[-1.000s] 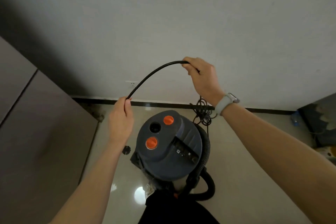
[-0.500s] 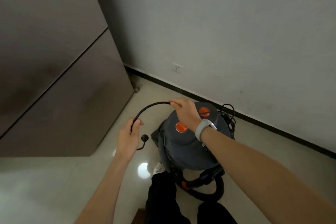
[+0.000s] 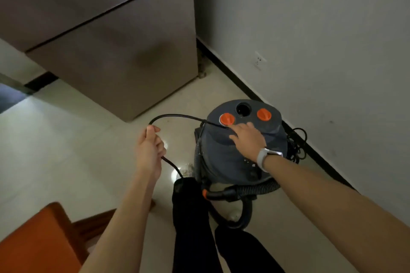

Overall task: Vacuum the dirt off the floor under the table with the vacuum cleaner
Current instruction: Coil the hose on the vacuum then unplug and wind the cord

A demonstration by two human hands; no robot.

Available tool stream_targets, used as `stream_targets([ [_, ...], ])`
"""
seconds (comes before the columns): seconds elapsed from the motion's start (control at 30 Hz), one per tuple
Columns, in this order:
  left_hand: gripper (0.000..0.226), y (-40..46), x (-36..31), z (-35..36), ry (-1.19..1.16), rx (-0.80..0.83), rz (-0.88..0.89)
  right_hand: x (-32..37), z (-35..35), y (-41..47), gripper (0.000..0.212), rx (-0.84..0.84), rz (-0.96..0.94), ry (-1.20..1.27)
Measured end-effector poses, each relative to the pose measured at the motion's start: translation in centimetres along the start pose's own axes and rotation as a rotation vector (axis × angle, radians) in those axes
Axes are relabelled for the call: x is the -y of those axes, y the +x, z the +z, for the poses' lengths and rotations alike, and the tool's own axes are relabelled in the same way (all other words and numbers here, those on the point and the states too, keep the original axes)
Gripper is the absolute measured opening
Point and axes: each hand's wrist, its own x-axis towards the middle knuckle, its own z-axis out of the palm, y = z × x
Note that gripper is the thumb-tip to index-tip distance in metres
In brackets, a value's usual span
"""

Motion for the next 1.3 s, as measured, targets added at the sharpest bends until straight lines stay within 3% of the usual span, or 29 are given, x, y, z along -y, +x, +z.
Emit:
stream_targets([
  [0.1,0.034,-0.8,1.2,-0.4,-0.024,-0.09,0.002,-2.0,0.1,-0.1,0.033,0.119,-0.075,-0.091],
  [0.3,0.024,0.8,1.8,0.0,0.235,-0.033,0.056,-3.9,-3.6,3.4,0.029,-0.267,0.073,0.116],
  [0.4,0.021,3.3,2.3,1.4,0.361,0.021,0.072,-4.3,-6.8,7.5,0.029,-0.355,0.075,0.038],
  [0.53,0.021,7.3,2.9,2.9,0.345,0.048,-0.022,-2.6,-10.2,14.8,0.03,-0.387,0.075,-0.029],
  [0.63,0.024,10.3,3.1,2.2,0.182,-0.059,-0.132,-0.8,-8.7,18.9,0.029,-0.258,0.025,-0.058],
  [0.77,0.028,13.5,4.4,-1.3,-0.04,-0.245,-0.314,0.3,-1.6,19.5,0.04,0.211,0.021,-0.046],
  [0.83,0.03,14.5,5.4,-2.2,-0.08,-0.285,-0.403,0.6,0.7,18.8,0.048,0.334,0.059,-0.069],
  [0.9,0.032,15.2,6.2,-2.3,-0.16,-0.31,-0.493,0.7,1.4,18.3,0.052,0.349,0.062,-0.165],
  [0.97,0.034,16.1,6.6,-2.3,-0.293,-0.314,-0.586,1.4,1.5,17.8,0.048,0.252,0.055,-0.202],
  [1.1,0.039,17.0,6.9,-2.6,-0.561,-0.275,-0.707,4.9,2.5,13.6,0.044,0.135,-0.096,0.013],
  [1.2,0.04,16.0,6.9,-2.8,-0.758,-0.226,-0.749,8.0,4.4,8.4,0.047,0.26,-0.242,0.291],
  [1.3,0.039,13.6,6.8,-3.5,-0.857,-0.21,-0.762,9.4,6.8,5.0,0.055,0.451,-0.279,0.294],
])
